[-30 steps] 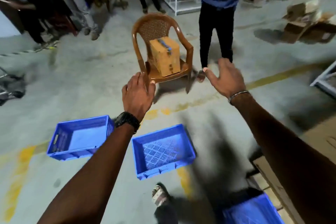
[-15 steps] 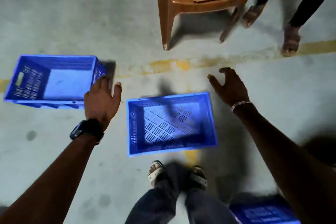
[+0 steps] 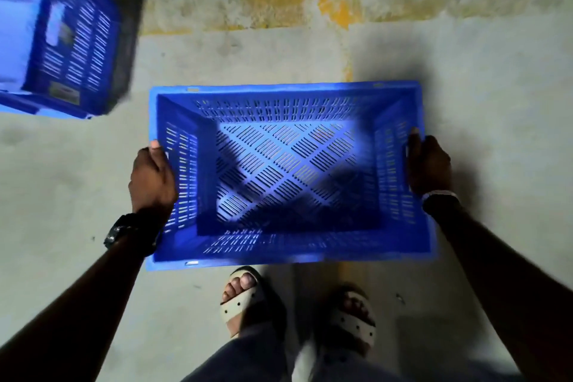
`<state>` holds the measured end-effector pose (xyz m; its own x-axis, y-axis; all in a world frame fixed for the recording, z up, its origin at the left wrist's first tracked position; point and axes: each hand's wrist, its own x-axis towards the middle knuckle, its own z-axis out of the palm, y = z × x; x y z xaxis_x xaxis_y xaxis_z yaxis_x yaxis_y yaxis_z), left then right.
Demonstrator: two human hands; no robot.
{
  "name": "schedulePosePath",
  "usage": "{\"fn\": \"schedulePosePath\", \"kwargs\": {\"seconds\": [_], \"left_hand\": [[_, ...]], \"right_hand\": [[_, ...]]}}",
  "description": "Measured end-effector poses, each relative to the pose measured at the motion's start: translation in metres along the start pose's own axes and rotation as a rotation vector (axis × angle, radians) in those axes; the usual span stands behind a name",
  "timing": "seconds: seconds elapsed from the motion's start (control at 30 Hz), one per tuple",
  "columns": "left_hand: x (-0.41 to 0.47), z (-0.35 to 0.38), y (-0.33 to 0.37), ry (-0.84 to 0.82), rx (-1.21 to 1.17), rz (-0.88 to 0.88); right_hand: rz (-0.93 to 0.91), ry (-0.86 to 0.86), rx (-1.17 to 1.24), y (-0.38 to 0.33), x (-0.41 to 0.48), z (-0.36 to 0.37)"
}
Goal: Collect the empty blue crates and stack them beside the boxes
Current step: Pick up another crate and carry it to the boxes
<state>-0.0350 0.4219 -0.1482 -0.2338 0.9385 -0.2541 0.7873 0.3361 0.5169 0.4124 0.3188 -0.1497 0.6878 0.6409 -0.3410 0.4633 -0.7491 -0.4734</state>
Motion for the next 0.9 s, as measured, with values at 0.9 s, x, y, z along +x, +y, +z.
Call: {"fn": "schedulePosePath", "kwargs": {"seconds": [0.9], "left_hand": [[-0.034, -0.137, 0.175, -0.338, -0.585, -0.234]], "right_hand": [[0.311, -0.031, 0.566, -0.035, -0.084, -0.211]]}}
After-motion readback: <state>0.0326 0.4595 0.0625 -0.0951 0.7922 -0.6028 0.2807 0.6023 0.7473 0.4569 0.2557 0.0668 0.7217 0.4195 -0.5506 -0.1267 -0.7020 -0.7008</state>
